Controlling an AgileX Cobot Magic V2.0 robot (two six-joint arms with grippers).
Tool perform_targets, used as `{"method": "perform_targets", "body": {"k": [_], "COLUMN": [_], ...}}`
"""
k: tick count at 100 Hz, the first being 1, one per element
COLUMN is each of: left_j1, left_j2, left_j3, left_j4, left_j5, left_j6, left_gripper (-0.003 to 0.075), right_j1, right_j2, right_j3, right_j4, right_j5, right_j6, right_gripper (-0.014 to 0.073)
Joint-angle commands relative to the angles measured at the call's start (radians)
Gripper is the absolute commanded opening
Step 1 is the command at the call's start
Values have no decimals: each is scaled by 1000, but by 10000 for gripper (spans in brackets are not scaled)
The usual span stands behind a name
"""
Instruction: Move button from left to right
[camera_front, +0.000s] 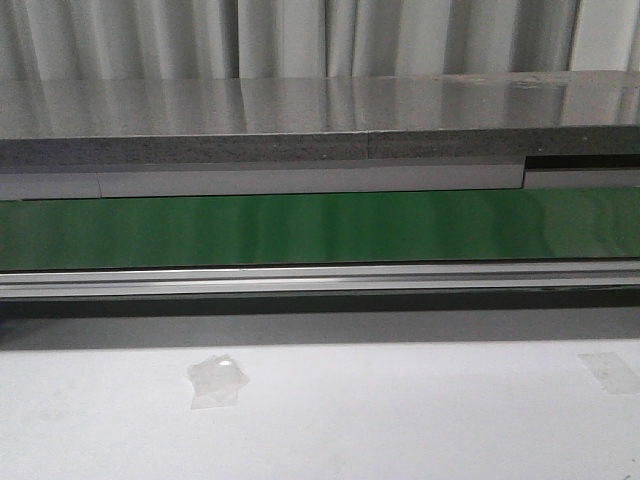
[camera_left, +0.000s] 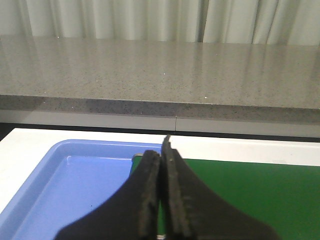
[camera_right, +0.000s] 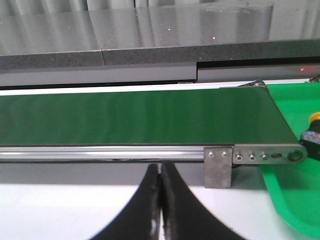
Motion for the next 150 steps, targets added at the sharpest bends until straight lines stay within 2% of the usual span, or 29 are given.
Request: {"method": "perform_targets", "body": {"k": [1,130,150], "left_j1": [-3,-3,-3], "left_j2": [5,5,-43], "left_j3": [-31,-31,-7], "left_j4": [-10,-10,79], "left_j5": [-78,-78,-77], "left_j6": [0,0,-18], "left_gripper": [-20,-20,-20], "right_j1": [3,3,3], "right_j2": [-22,-22,-22], "right_j3": [6,19,19], "right_j4": [-13,-15,-15], "right_j5": [-134,-153,-153], "right_j6": [5,5,5], "right_gripper": [-67,-67,-67]}}
